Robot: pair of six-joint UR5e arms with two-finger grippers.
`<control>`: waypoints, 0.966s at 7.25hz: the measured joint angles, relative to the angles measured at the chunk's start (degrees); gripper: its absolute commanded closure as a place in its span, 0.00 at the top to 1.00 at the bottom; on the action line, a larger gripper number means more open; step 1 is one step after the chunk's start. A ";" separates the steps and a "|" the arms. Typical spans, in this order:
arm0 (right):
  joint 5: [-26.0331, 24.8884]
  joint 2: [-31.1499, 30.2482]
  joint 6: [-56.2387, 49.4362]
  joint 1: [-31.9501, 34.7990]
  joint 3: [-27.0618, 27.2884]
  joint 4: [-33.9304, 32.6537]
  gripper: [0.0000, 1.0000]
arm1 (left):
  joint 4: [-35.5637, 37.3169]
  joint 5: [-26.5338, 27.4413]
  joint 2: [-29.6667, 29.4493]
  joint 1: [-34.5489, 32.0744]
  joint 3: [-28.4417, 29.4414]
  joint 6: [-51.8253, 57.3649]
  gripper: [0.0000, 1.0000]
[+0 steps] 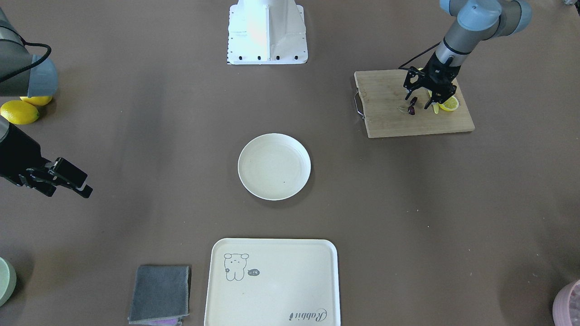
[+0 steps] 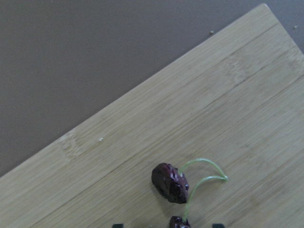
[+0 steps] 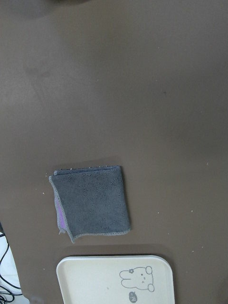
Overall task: Place red cherry on plate
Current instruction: 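Close the left gripper on the cherry stems on the cutting board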
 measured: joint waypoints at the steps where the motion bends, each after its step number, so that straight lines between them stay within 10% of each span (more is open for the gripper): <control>1: 0.00 0.01 -0.03 0.04 -0.05 0.00 1.00 | 0.06 -0.14 0.01 0.07 -0.09 -0.04 0.00; 7: 0.35 0.02 0.09 0.37 1.04 -0.35 1.00 | 0.28 -3.45 -0.14 -2.38 -1.91 -3.83 0.00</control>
